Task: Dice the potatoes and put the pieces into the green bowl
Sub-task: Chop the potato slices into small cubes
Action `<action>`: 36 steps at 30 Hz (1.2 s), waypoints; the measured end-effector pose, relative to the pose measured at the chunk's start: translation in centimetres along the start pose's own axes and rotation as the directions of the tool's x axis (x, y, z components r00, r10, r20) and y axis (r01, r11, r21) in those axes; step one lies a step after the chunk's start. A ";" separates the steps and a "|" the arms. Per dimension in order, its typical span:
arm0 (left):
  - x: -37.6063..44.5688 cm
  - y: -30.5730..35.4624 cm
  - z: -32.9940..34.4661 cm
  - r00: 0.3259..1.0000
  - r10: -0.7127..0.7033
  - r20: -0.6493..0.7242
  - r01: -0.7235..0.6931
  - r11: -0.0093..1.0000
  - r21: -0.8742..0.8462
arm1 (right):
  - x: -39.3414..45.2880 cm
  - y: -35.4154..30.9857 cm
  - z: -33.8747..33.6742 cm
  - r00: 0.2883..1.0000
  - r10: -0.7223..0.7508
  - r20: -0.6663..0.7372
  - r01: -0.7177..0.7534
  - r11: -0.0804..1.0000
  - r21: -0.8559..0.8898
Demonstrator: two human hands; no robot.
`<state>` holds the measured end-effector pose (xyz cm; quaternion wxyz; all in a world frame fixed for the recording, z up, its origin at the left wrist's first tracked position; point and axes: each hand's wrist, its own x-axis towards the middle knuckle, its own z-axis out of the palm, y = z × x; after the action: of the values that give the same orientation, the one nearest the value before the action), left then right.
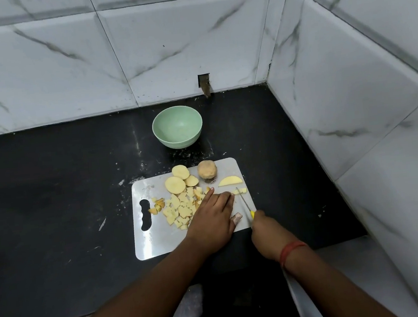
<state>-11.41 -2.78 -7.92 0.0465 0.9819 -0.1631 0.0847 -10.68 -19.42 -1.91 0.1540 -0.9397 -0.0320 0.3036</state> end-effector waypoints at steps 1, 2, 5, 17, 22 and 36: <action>0.1 0.0 0.0 1.000 -0.002 0.011 0.002 1.000 -0.004 | -0.2 0.3 0.3 1.000 -0.001 0.005 0.001 1.000 -0.003; 0.1 -0.1 0.0 1.000 -0.003 0.017 0.003 1.000 -0.008 | -0.5 0.8 0.7 1.000 -0.005 0.007 0.006 1.000 -0.010; 0.2 -0.3 0.2 1.000 0.002 0.015 -0.002 1.000 -0.018 | -1.5 1.8 1.2 1.000 -0.019 -0.021 0.019 1.000 -0.021; -0.3 -0.6 0.3 1.000 0.010 0.008 -0.010 0.999 -0.033 | -0.4 0.0 1.1 0.999 -0.033 0.003 0.033 0.997 -0.063; -0.5 -0.6 0.3 1.000 0.014 -0.008 -0.014 0.999 -0.052 | -1.5 1.3 1.1 1.000 -0.028 -0.011 0.028 1.000 -0.001; -1.3 -1.3 0.2 0.999 -0.039 -0.027 0.038 0.998 -0.060 | -0.9 -0.6 0.8 0.995 -0.099 -0.032 0.096 0.993 -0.068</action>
<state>-12.19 -1.21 -8.39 0.0795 0.9817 -0.1459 0.0929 -11.86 -18.77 -1.88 0.1380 -0.9469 -0.0851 0.2777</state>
